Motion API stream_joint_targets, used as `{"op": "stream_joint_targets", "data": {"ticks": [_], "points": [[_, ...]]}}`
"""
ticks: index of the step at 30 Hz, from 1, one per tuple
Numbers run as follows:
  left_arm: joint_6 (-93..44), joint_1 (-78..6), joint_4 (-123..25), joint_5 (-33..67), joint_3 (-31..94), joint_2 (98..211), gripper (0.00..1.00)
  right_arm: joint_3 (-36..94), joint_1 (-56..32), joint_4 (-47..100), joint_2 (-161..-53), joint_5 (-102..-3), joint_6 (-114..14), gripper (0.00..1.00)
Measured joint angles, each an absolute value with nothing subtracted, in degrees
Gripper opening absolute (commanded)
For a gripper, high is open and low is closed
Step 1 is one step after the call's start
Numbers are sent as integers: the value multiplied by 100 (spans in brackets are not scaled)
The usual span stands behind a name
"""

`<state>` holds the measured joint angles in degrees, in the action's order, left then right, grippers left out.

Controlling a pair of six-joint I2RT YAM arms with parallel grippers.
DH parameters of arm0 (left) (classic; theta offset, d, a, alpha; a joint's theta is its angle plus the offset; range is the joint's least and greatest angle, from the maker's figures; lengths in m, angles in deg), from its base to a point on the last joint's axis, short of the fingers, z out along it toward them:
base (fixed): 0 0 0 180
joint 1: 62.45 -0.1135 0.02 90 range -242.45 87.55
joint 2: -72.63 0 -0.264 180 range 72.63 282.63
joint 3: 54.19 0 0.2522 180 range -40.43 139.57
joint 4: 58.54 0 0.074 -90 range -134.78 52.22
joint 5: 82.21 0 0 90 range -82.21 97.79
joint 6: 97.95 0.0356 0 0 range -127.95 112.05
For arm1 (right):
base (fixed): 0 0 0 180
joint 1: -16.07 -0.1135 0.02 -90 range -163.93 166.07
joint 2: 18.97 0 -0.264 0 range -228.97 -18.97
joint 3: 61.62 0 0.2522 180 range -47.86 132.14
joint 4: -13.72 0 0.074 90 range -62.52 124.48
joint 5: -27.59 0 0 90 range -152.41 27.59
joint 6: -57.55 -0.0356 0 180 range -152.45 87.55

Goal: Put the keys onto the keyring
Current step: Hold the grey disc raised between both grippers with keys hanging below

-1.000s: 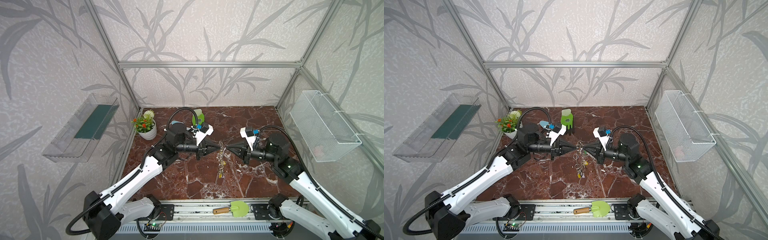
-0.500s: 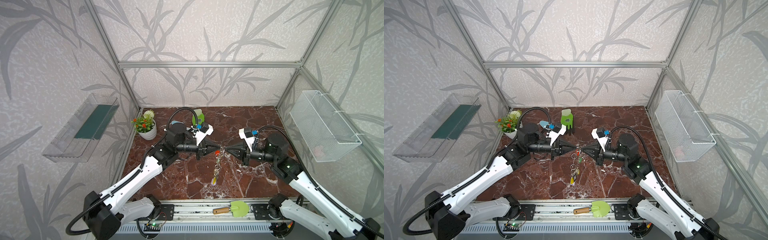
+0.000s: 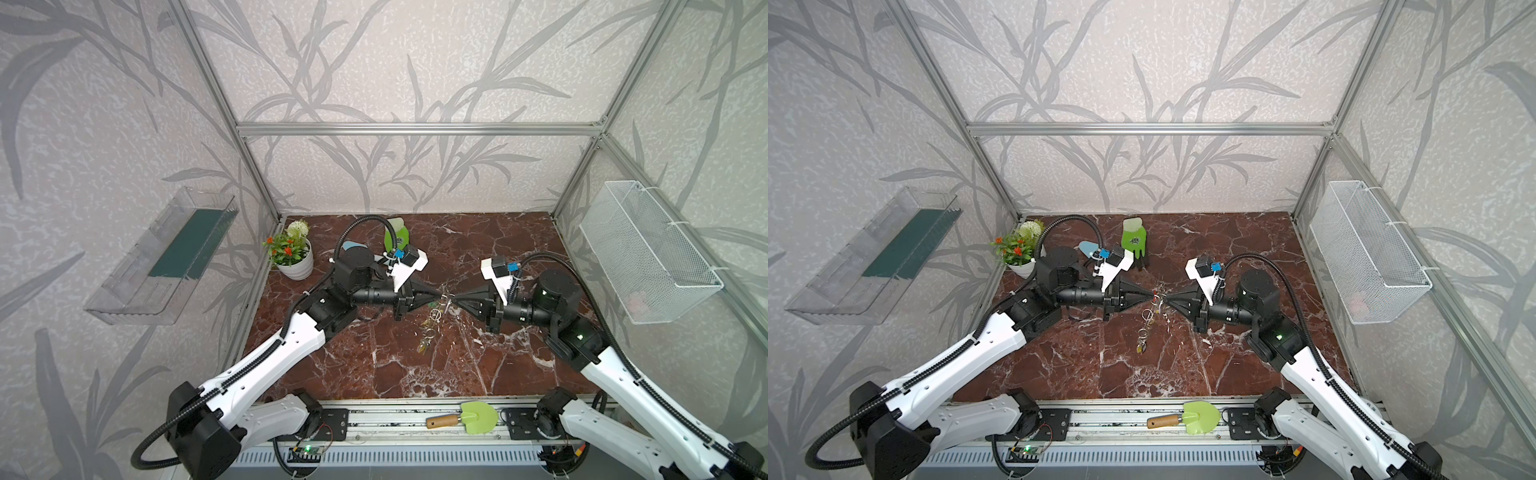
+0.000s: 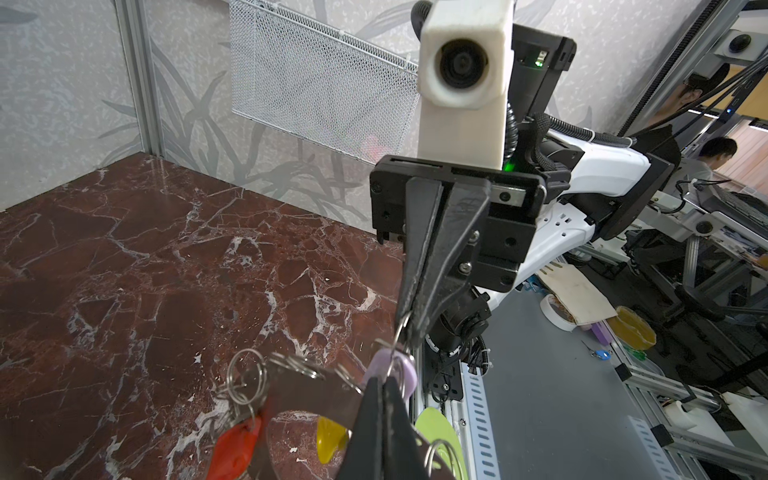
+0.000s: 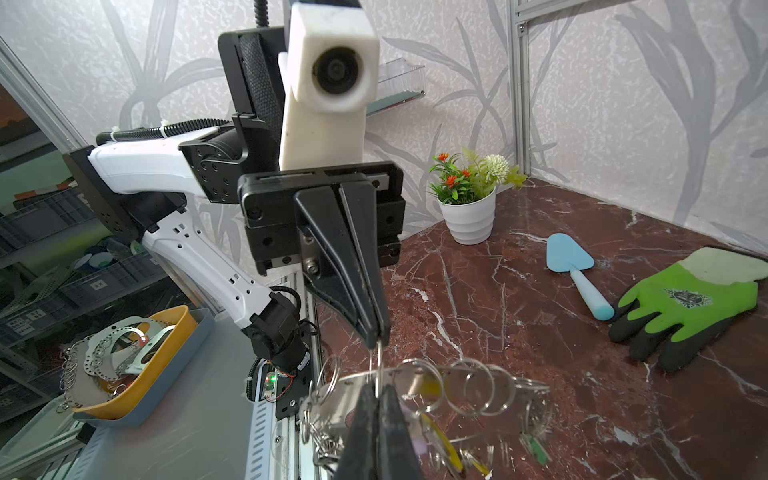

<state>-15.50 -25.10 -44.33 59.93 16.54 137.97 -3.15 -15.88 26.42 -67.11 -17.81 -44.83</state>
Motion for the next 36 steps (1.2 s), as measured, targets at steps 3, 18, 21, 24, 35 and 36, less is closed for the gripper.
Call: {"op": "stream_joint_targets", "data": {"ticks": [3,18,21,24,35,36], "points": [[-1550,-2510,-4431,5986,1654,13797,0,-337,-1588,2638,-6713,-1776,-4485,0],[-1531,-2513,-4339,5888,1654,13754,0,-409,-1588,2611,-6621,-1787,-4507,0],[-1524,-2517,-4337,5888,1654,13751,0,-433,-1588,2614,-6573,-1796,-4507,0],[-1524,-2517,-4332,5888,1654,13747,0,-433,-1588,2614,-6575,-1794,-4509,0],[-1520,-2539,-4282,5883,1654,13710,0,-433,-1588,2568,-6704,-1733,-4599,0],[-1517,-2539,-4280,5883,1654,13710,0,-433,-1588,2555,-6717,-1730,-4608,0]]}}
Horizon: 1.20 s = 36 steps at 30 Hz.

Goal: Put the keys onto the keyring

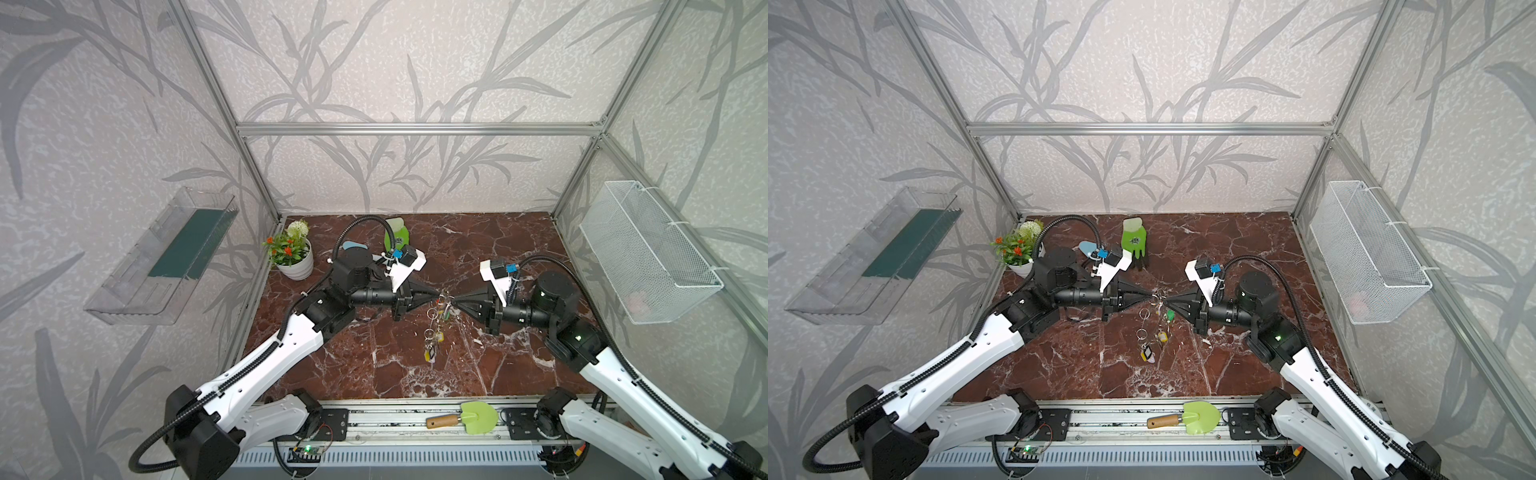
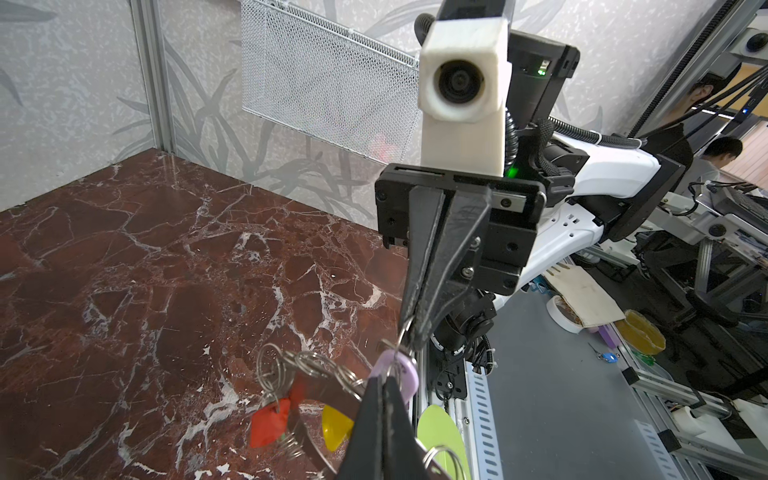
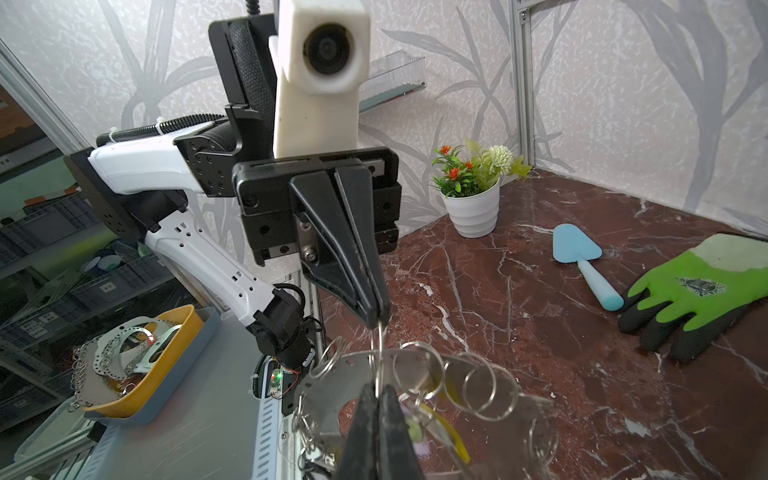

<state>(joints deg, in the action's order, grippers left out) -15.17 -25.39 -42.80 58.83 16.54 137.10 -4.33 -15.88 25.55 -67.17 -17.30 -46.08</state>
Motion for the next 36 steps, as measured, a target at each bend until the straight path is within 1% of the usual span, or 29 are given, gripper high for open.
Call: {"op": "stream_joint_targets", "data": {"ticks": [15,27,36], "points": [[-1504,-2543,-4262,5816,1654,13710,0,-436,-1614,2260,-6934,-1626,-4774,0],[-1347,-2469,-4267,5562,1654,13692,0,-436,-1651,2122,-7058,-1597,-4888,0],[-1308,-2456,-4265,5389,1634,13655,0,-438,-1668,2279,-7001,-1870,-4802,0]]}}
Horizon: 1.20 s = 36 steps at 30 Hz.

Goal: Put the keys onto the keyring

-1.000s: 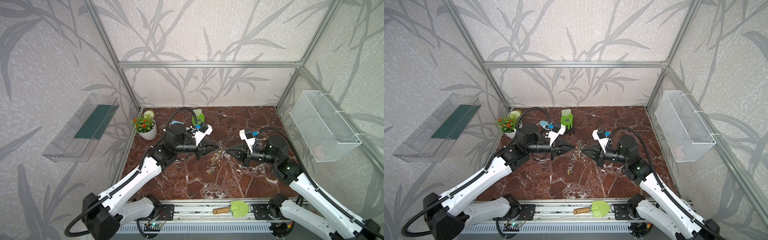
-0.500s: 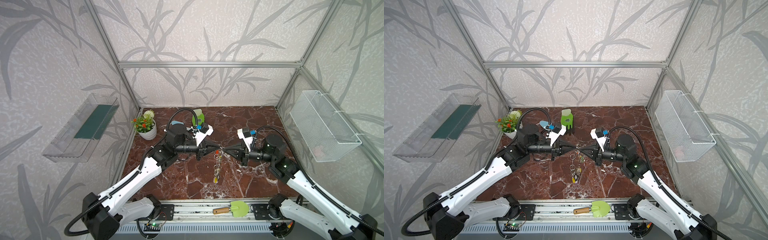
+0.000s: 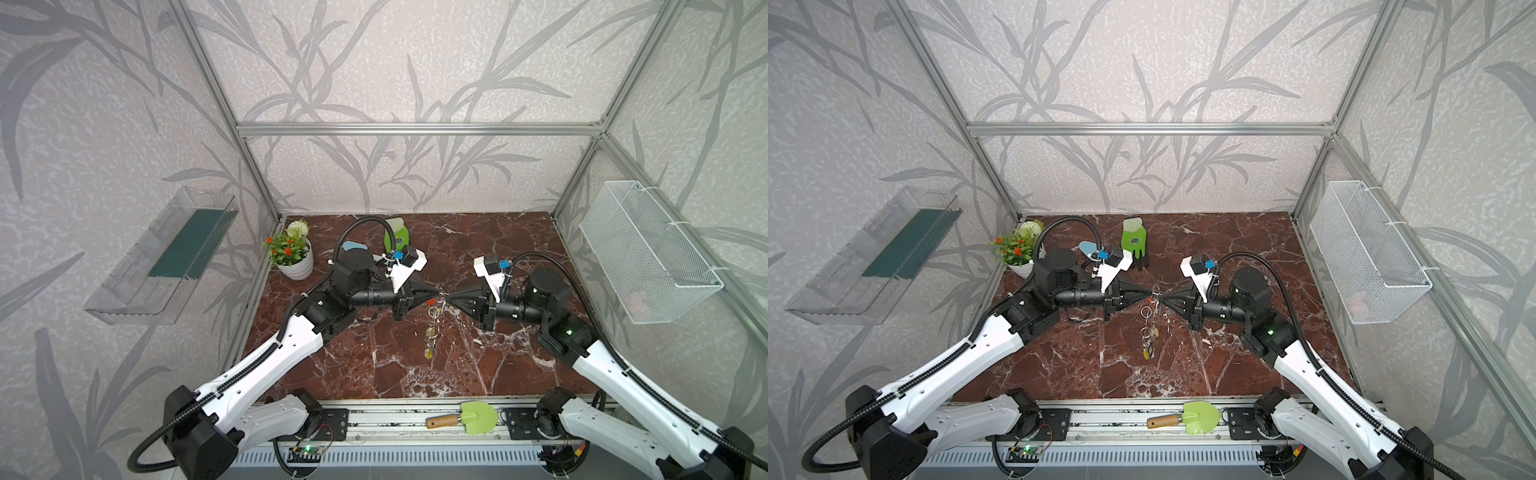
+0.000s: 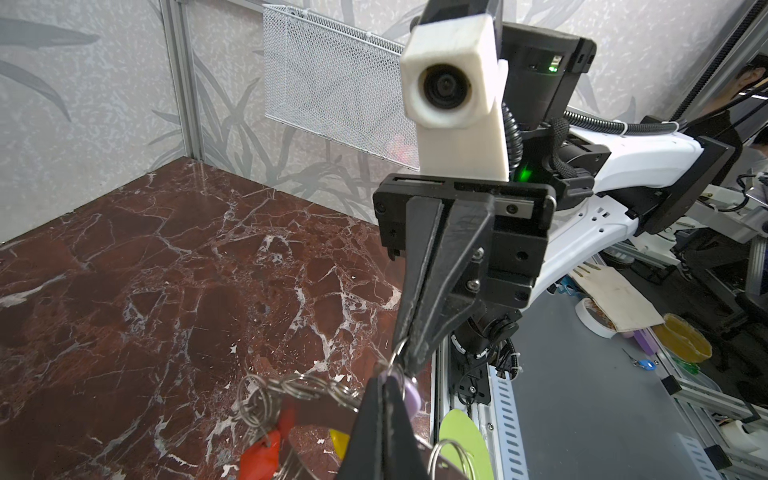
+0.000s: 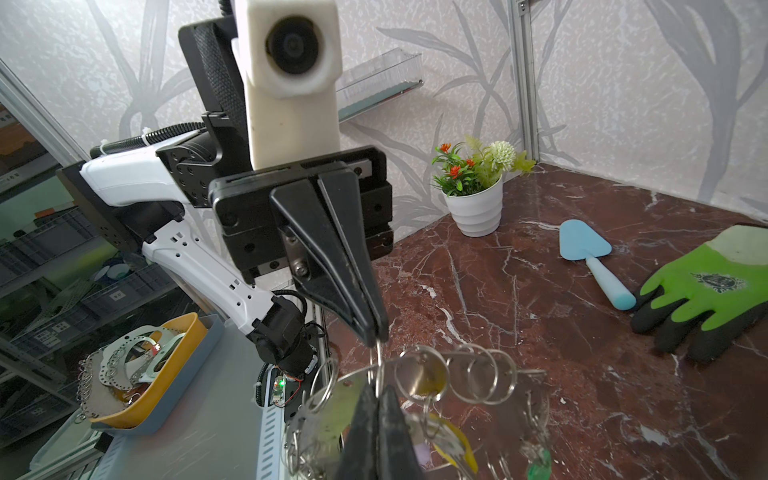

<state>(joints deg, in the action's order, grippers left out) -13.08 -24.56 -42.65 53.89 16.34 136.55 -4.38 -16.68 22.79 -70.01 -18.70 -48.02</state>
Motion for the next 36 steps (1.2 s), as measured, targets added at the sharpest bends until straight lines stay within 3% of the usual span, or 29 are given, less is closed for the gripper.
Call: {"op": "stream_joint_targets", "data": {"ticks": [7,15,21,36], "points": [[-1316,-2456,-4256,5166,1377,13397,0,-613,-1498,2791,-6612,-2683,-4791,0],[-1358,-2456,-4321,4976,1224,13065,0,-1662,-1157,2966,-6534,-3223,-5290,0],[-1360,-2456,-4354,4913,1169,12934,0,-2344,-1157,2900,-7039,-3457,-5618,0],[-1548,-2447,-4208,4450,1071,13153,0,-2571,-466,1999,-8402,-3862,-6197,0]]}}
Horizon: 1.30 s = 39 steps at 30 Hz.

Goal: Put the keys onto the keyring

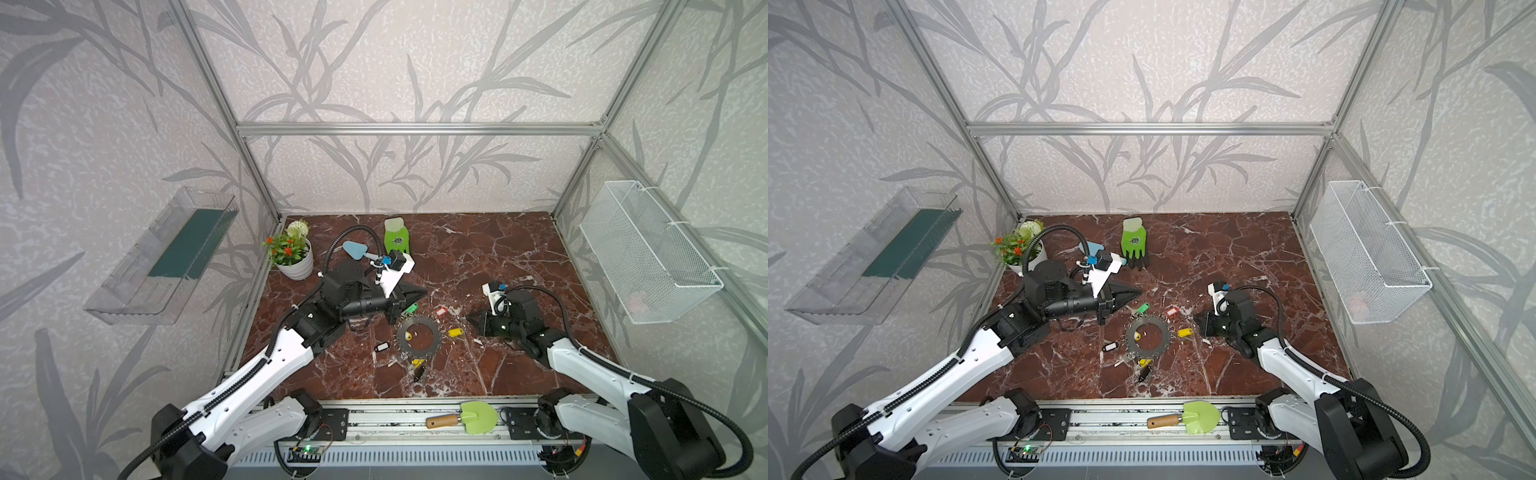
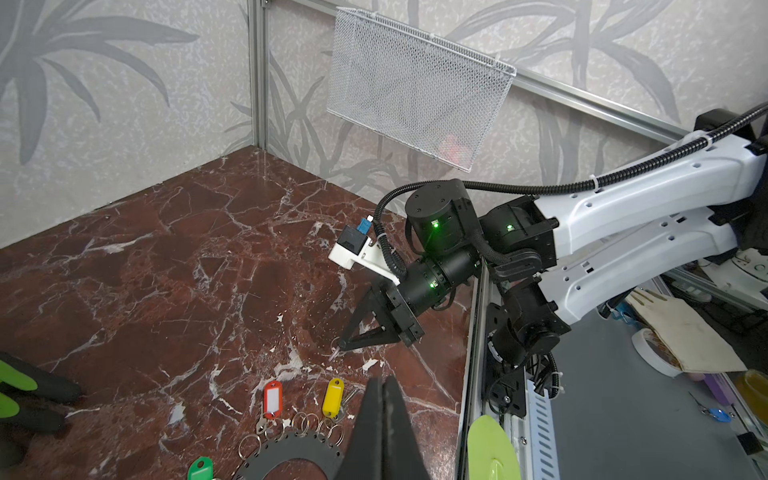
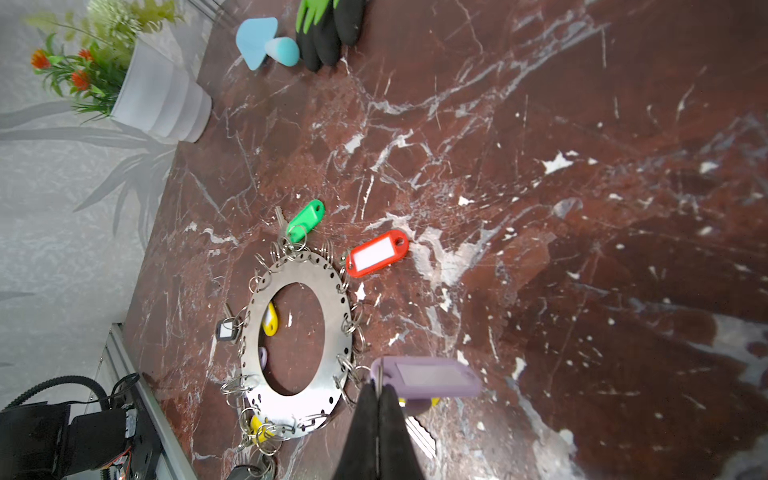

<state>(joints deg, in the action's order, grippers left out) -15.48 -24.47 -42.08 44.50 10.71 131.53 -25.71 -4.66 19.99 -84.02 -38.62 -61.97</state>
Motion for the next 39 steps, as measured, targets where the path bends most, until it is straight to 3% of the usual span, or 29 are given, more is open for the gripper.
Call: {"op": "stream_joint_targets", "data": {"ticks": [21,27,34,39], "points": [[-1642,-1671,-3489,3737,1455,15799,2,-3181,852,1696,-8466,-4052,-6940,0],[-1539,-1603,-3257,3497,1495,15924,11,-3181,972,1648,-8593,-4047,-7108,13],[-1443,-1568,-3001,3282,1624,15924,27,-3181,1079,1495,-8671,-4006,-7279,36],[-1388,-1518,-2617,2989,1851,16025,29,-3198,1083,1516,-8383,-3973,-7331,47]]}}
